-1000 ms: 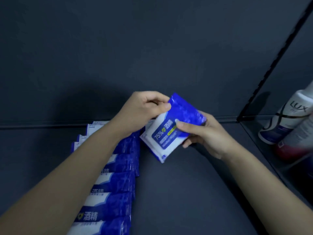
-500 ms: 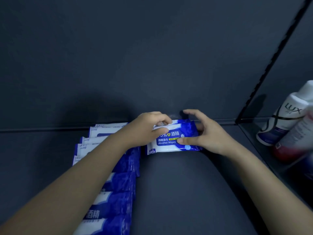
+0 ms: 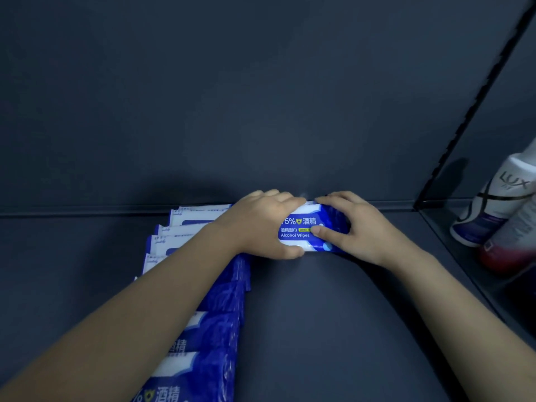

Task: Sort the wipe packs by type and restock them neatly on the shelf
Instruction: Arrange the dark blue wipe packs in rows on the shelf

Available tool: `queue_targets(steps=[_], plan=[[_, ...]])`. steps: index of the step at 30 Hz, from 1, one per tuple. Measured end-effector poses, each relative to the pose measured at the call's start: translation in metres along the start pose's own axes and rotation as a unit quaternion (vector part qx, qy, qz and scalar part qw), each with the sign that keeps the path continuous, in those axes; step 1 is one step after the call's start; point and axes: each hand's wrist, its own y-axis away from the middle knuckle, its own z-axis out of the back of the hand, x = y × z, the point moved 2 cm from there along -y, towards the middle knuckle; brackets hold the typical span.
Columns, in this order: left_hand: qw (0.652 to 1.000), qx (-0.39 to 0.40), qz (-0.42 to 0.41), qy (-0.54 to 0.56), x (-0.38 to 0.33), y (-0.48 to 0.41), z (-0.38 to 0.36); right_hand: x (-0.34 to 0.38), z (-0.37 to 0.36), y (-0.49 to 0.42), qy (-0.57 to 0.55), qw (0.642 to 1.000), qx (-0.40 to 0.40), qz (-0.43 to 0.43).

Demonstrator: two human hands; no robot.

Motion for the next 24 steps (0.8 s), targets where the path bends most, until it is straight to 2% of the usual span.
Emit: queue_targets(steps=[5,14,19,24], plan=[[1.0,0.0,-0.012,0.006,0.0,0.0,0.0,0.003,0.002,0.0,0.022,1.0,-0.002,0.017],[0.998,0.009,-0.028,-0.052,-0.005,-0.002,0.001,0.005,0.004,0.002,0.059,0.997,0.031,0.03],[0.996,0.01,-0.031,-0.086,-0.008,-0.004,0.008,0.012,0.009,0.0,0.041,0.998,0.041,0.014],[0.992,0.028,-0.041,-0.118,-0.014,-0.003,0.025,0.028,0.033,0.016,0.098,0.994,0.021,-0.03]])
